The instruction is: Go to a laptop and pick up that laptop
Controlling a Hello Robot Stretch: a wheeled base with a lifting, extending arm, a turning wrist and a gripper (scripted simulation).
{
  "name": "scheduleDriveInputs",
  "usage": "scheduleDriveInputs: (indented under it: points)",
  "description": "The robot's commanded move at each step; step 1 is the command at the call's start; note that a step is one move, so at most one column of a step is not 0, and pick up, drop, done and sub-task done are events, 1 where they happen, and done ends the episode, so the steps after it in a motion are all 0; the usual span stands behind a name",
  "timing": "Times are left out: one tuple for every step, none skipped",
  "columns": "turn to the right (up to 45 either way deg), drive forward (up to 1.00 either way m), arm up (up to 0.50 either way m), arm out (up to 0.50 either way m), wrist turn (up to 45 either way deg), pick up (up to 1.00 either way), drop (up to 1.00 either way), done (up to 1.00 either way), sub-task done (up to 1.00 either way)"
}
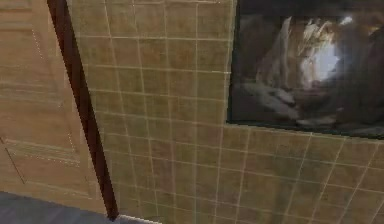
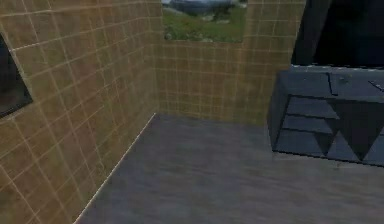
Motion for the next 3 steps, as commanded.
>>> scheduleDriveInputs:
  points:
    - [-24.0,0.0,0.0,0.0,0.0,0.0,0.0,0.0,0.0]
    - [0.0,0.35,0.0,0.0,0.0,0.0,0.0,0.0,0.0]
    - [-45.0,0.0,0.0,0.0,0.0,0.0,0.0,0.0,0.0]
